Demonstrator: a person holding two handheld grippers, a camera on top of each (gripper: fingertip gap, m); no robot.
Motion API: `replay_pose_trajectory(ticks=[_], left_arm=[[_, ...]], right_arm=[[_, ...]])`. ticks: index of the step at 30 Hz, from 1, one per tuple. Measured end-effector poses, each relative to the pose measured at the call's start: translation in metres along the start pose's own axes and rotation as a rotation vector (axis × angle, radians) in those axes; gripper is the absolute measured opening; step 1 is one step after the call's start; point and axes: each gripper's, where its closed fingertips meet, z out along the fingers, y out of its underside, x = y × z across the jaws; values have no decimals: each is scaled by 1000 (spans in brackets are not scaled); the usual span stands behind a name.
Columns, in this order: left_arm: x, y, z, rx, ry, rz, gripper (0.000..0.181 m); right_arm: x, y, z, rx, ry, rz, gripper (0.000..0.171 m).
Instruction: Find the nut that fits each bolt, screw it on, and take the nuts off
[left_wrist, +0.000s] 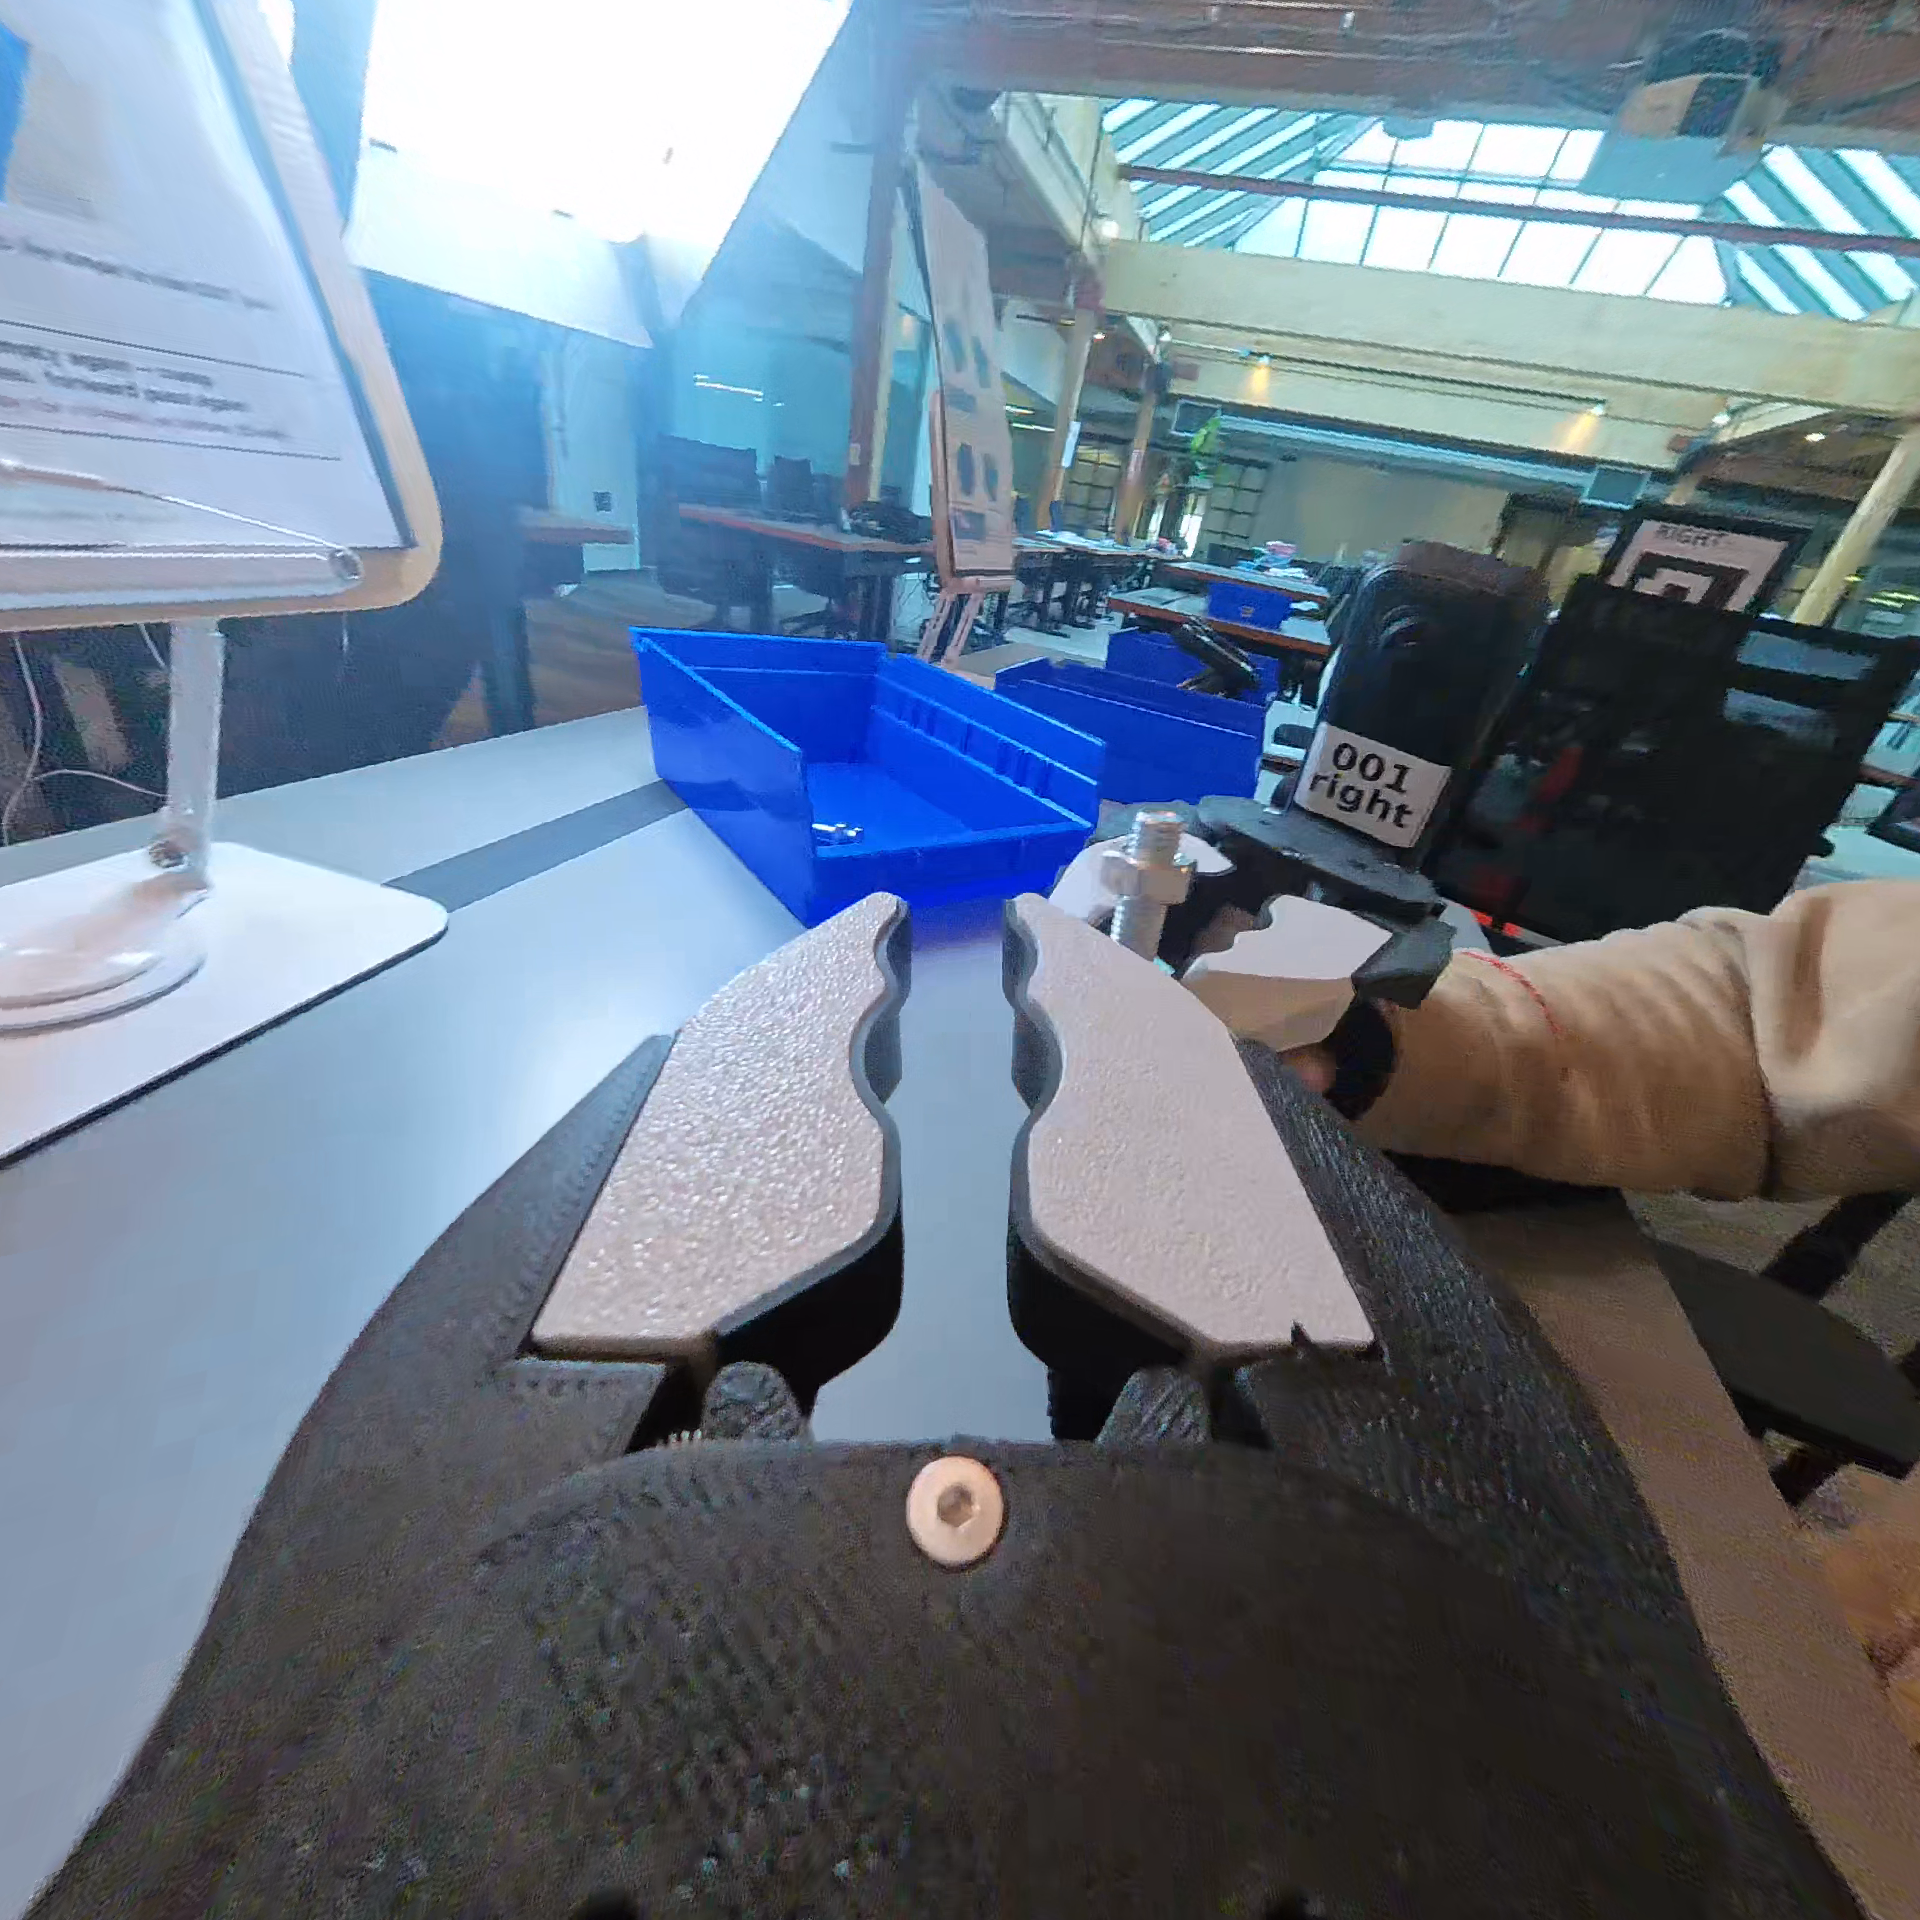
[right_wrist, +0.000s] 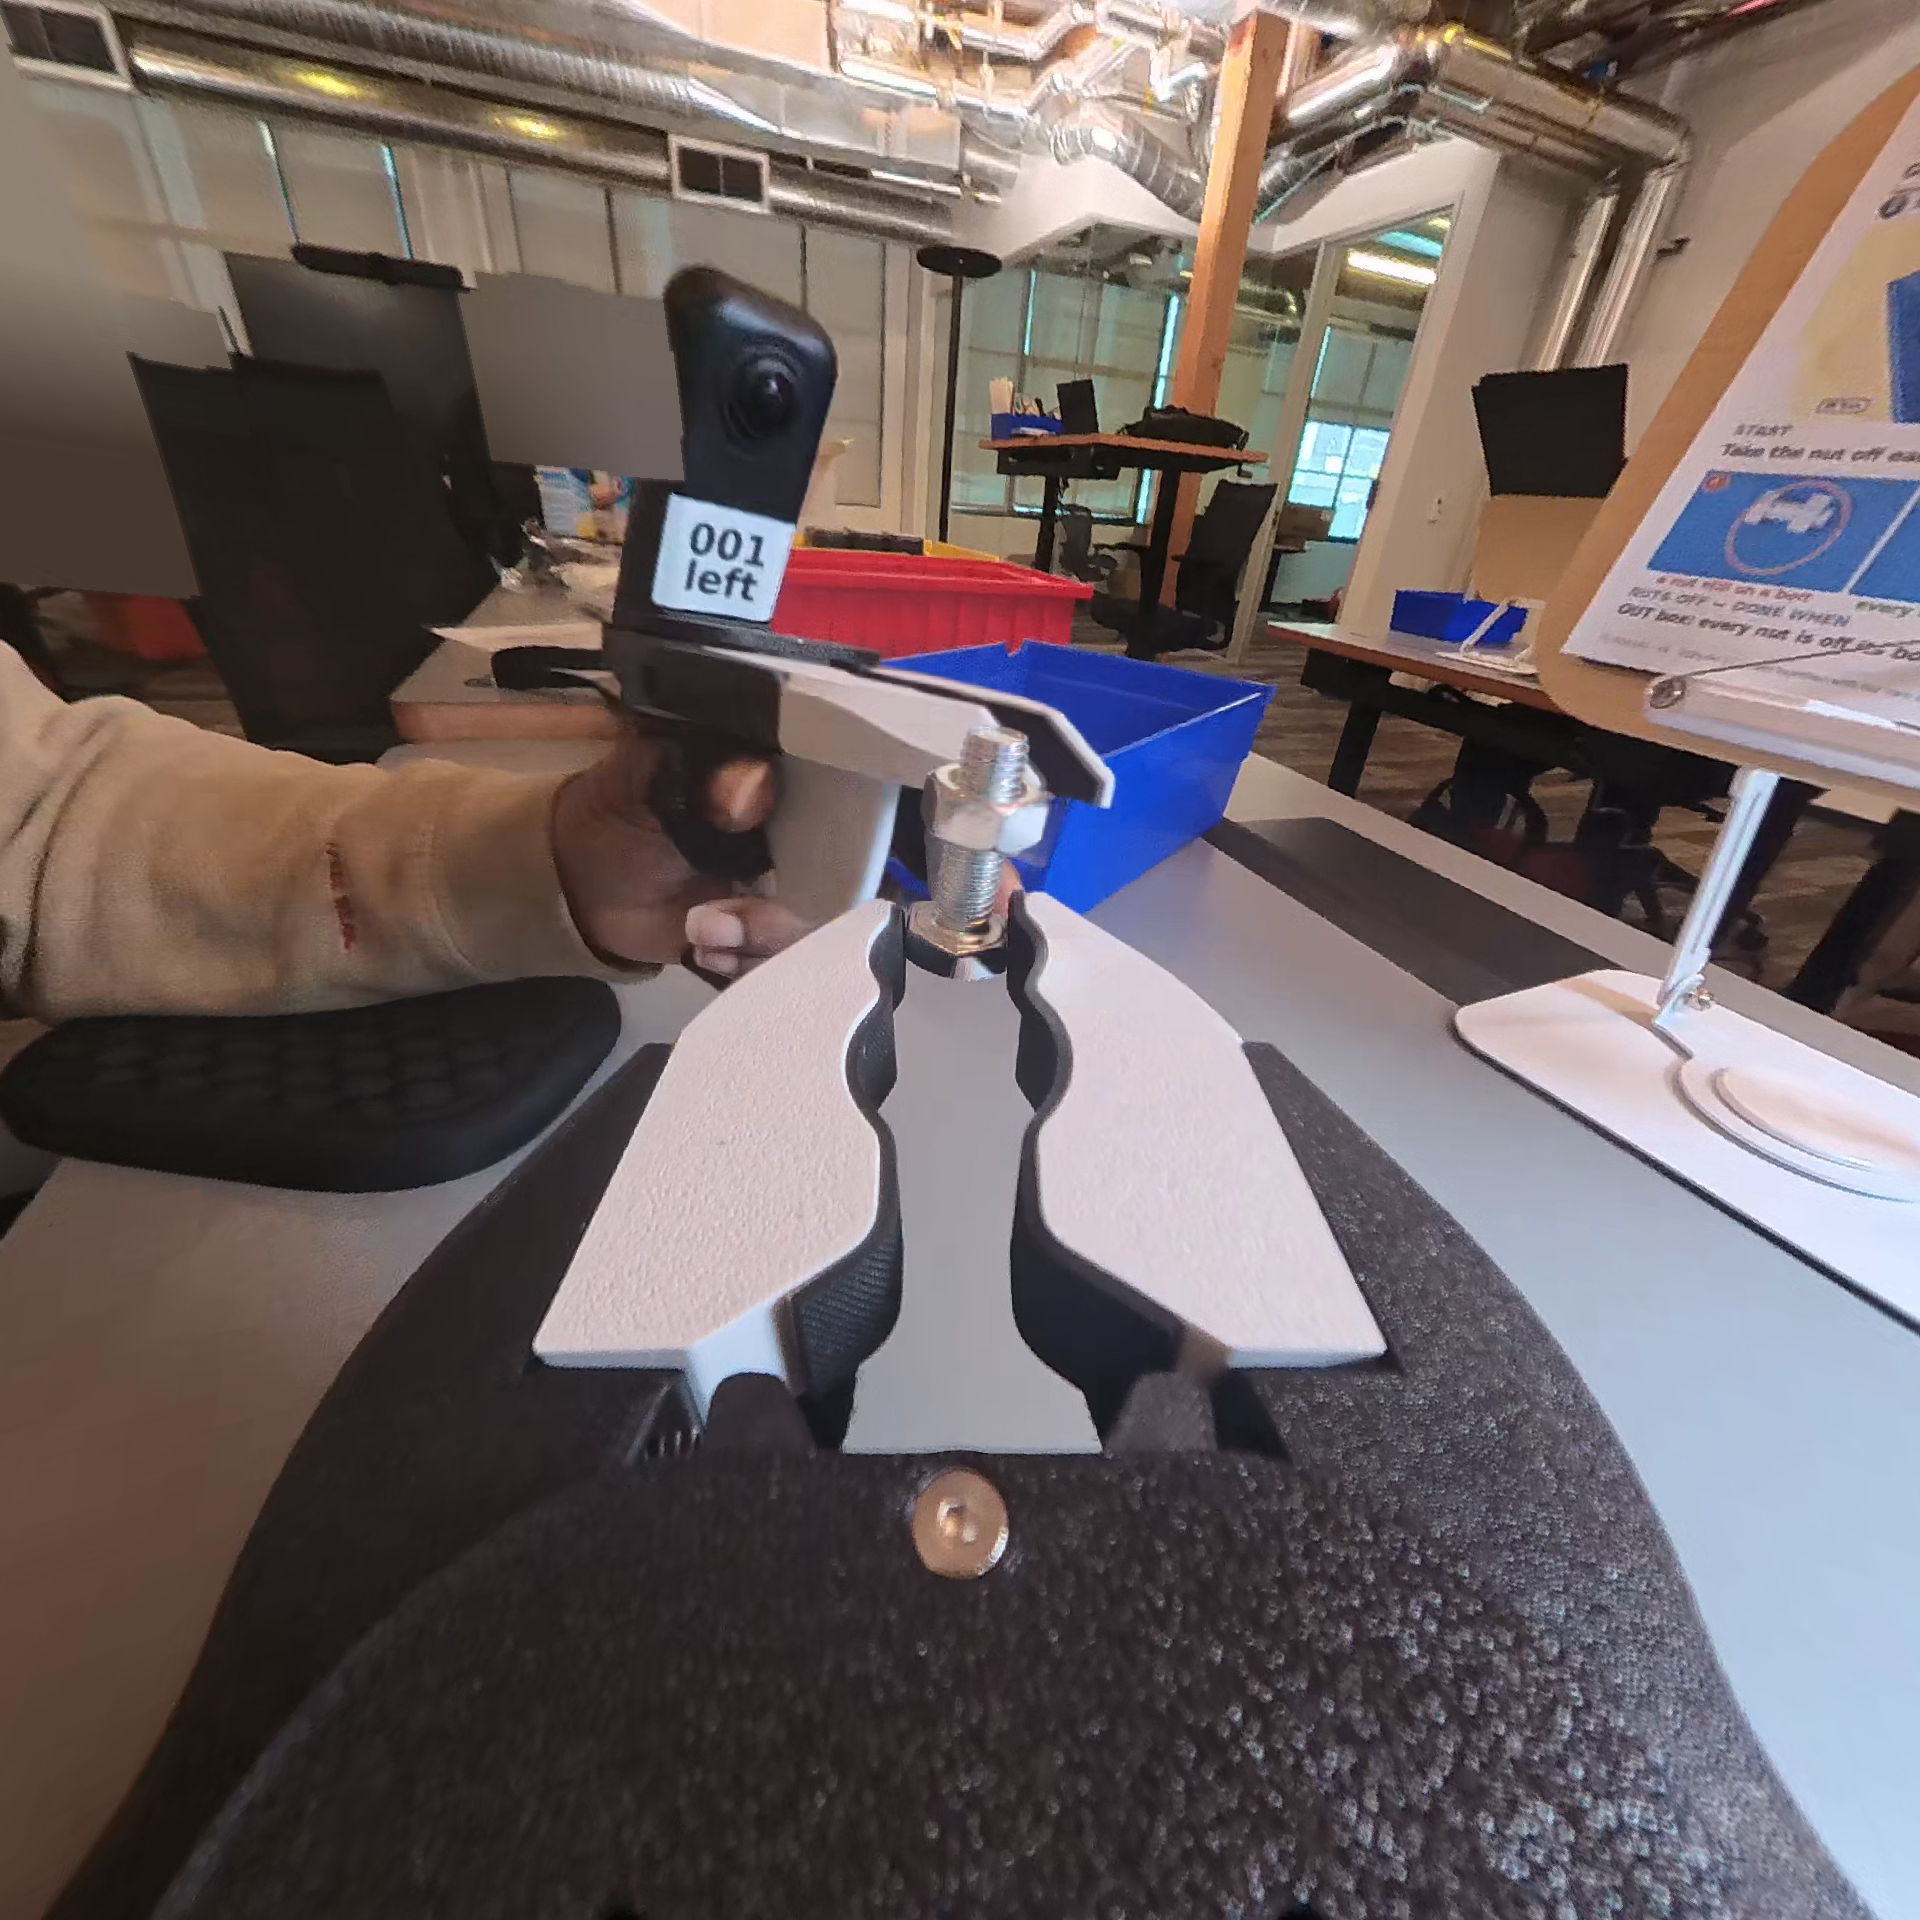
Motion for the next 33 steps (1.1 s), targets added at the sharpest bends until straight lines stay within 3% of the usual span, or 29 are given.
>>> replay_pose_trajectory(ticks=[2,7,10,12,14,19,22,24,33], left_arm=[[-7,-1,-3,1,-13,-7,20],[28,-5,3,22,123,25,33],[20,3,5,-22,67,48,34],[-3,1,0,-24,-31,12,15],[-11,1,-3,-36,-46,6,20],[26,2,7,-25,96,32,33],[19,7,7,-57,64,47,37],[-2,5,2,-51,-19,-3,19],[22,8,8,-60,69,50,36]], right_arm=[[2,-1,0,-1,7,0,19],[2,8,3,-33,10,15,19],[0,7,3,-32,10,12,19],[0,2,1,-3,-1,14,19],[1,1,1,-6,7,10,19],[1,10,4,-45,9,19,19],[1,8,3,-35,14,18,19],[2,3,0,-4,5,29,19],[1,8,3,-35,15,22,19]])
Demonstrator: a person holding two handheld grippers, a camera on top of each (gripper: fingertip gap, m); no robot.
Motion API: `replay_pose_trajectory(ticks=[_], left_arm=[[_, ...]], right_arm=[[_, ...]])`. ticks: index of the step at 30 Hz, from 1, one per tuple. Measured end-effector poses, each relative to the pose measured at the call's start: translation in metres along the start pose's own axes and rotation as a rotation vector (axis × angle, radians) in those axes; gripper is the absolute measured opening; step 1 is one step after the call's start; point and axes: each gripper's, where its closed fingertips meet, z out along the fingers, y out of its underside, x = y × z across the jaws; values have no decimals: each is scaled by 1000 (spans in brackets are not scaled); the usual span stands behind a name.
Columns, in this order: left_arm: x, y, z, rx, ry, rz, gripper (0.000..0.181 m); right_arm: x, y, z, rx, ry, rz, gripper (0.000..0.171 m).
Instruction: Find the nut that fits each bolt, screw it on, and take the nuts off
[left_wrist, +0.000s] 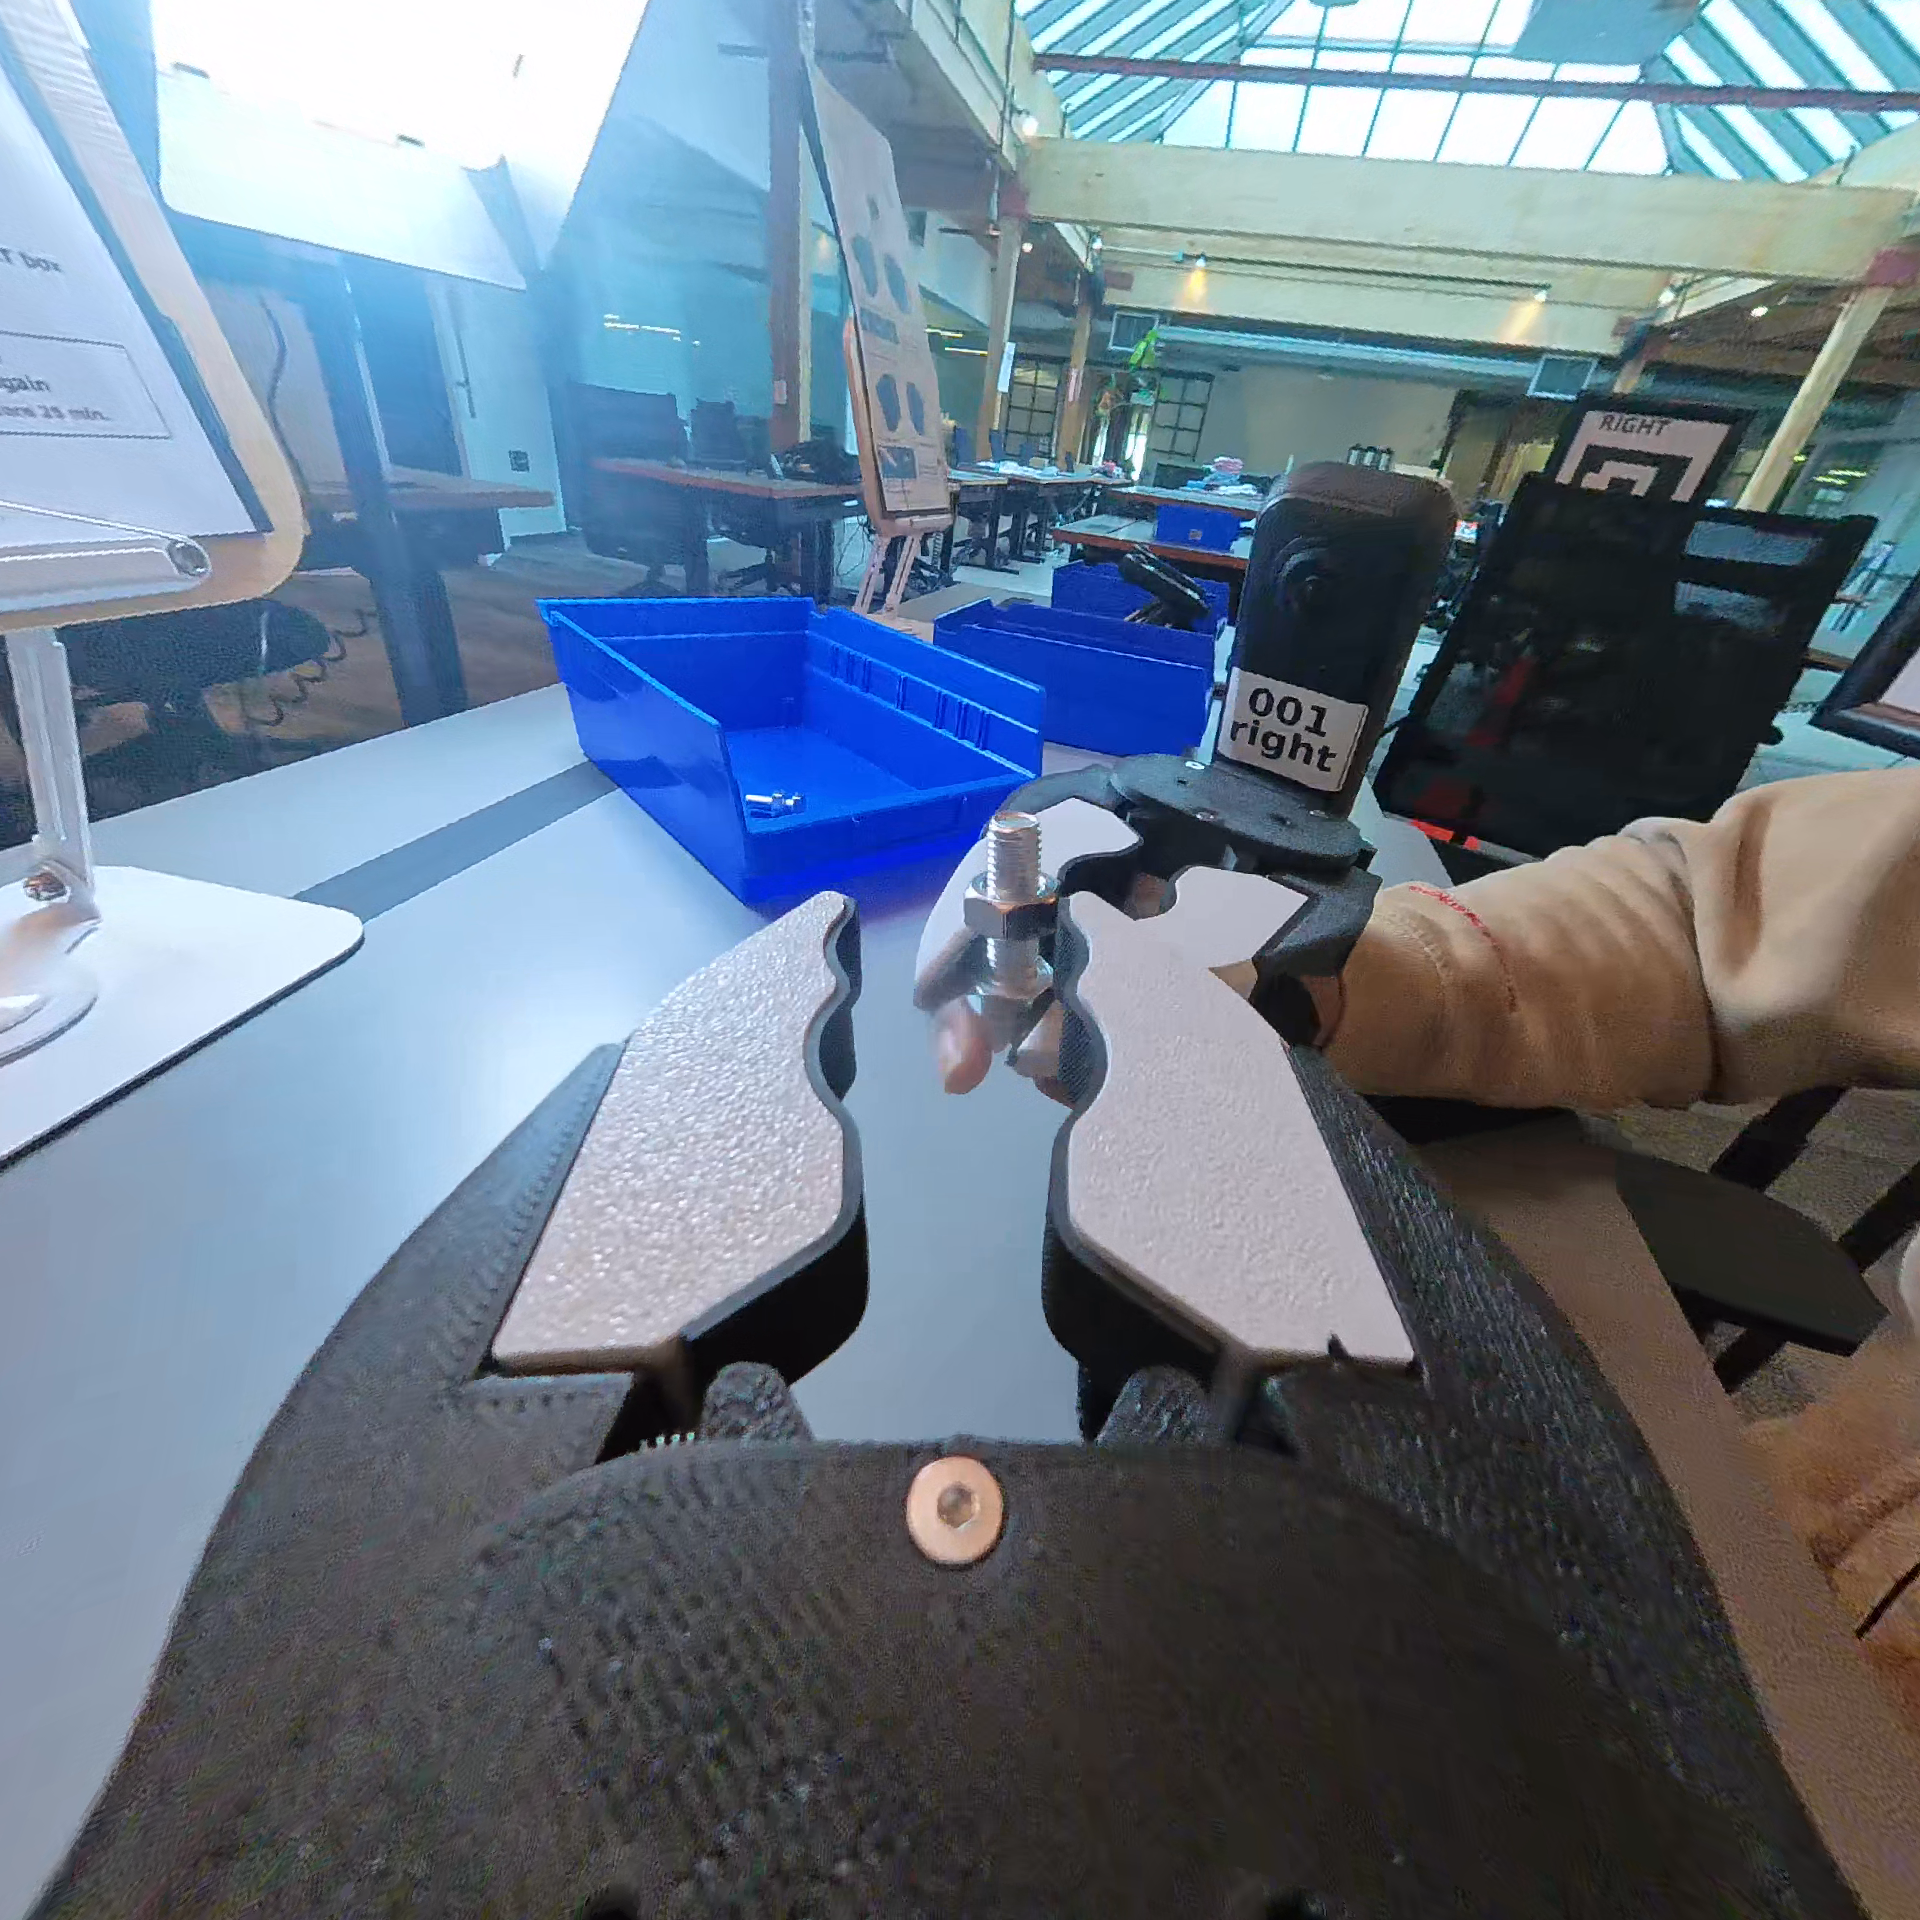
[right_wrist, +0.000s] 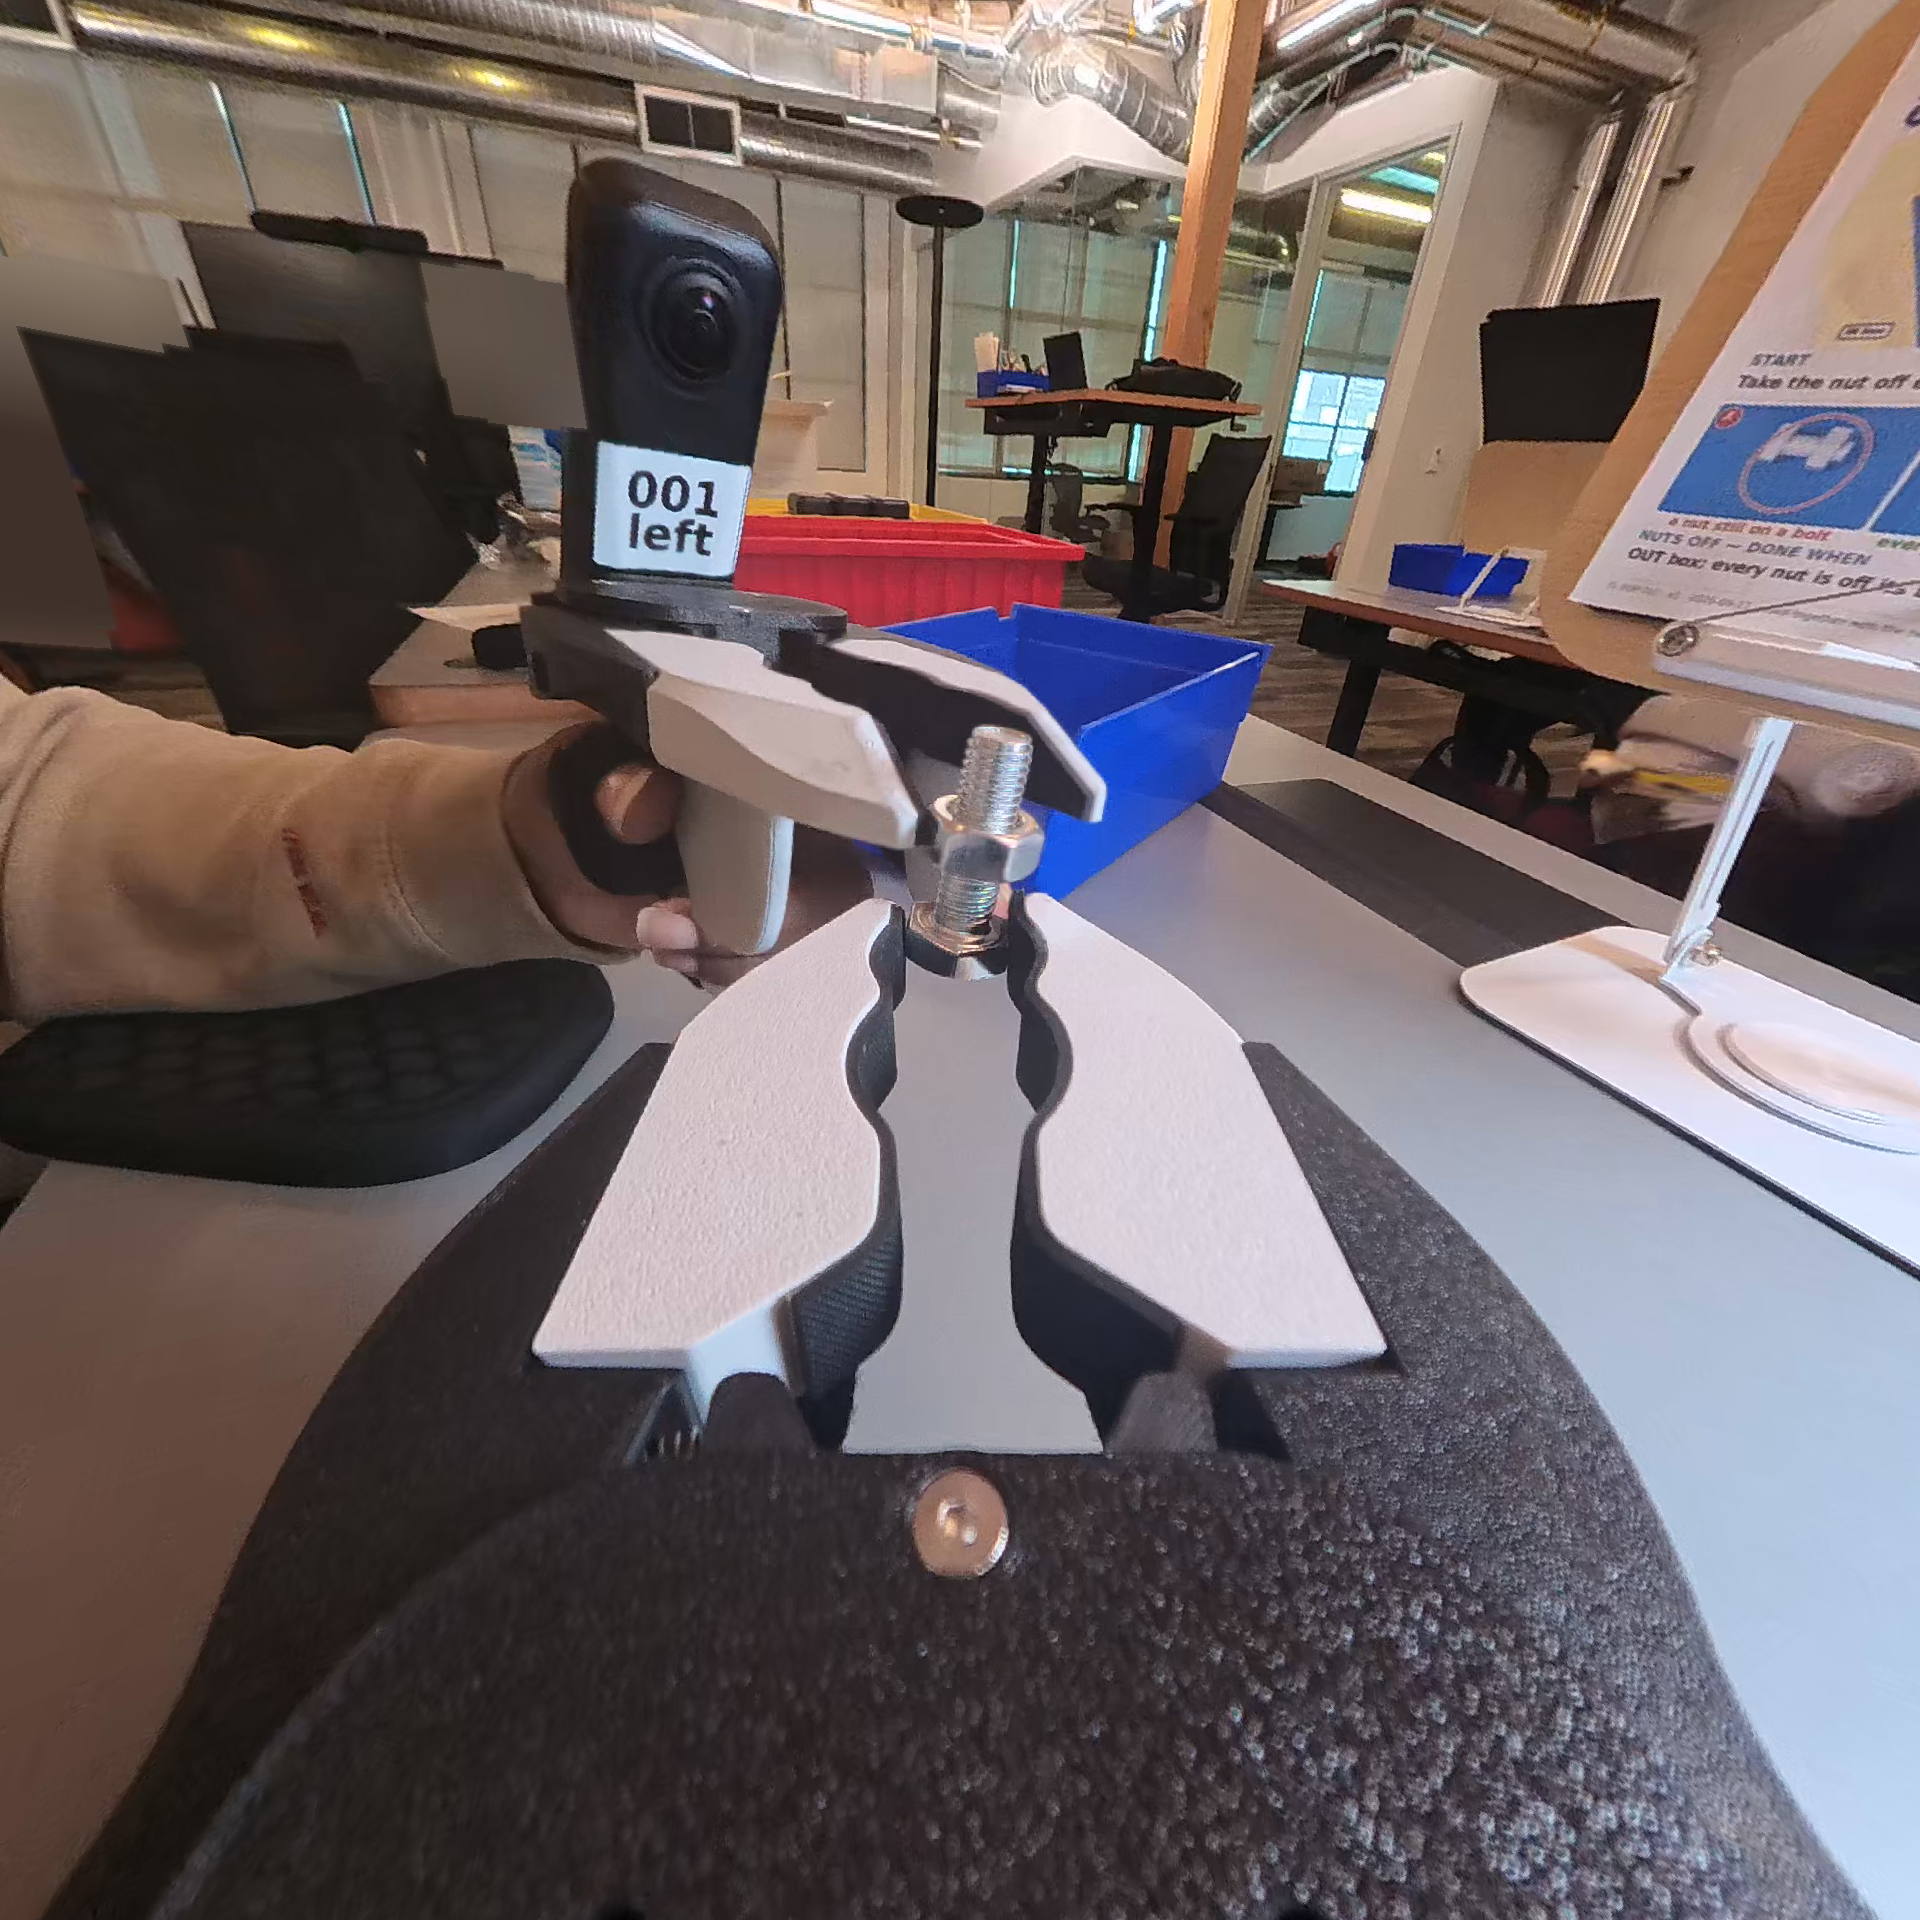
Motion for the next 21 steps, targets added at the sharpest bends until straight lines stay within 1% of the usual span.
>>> replay_pose_trajectory(ticks=[1,2,3,5,11,13,16,21], left_arm=[[-6,0,-2,-1,-14,-23,32],[-22,1,-6,-8,-96,-50,12],[-33,3,-11,-9,-129,-56,13],[-35,-1,-14,5,-110,-92,20],[0,-1,-3,10,12,-33,29],[0,4,-1,-16,1,-8,30],[-7,5,-4,-15,-8,-45,29],[-6,1,-8,22,9,-59,26]], right_arm=[[2,-1,-1,9,4,4,19],[1,-4,-3,28,-9,10,19],[3,-6,-4,30,-3,14,19],[4,-4,-3,16,6,7,19],[2,4,1,-21,-1,18,19],[1,5,1,-23,-1,16,19],[3,5,1,-22,5,25,19],[5,8,1,-42,13,22,19]])
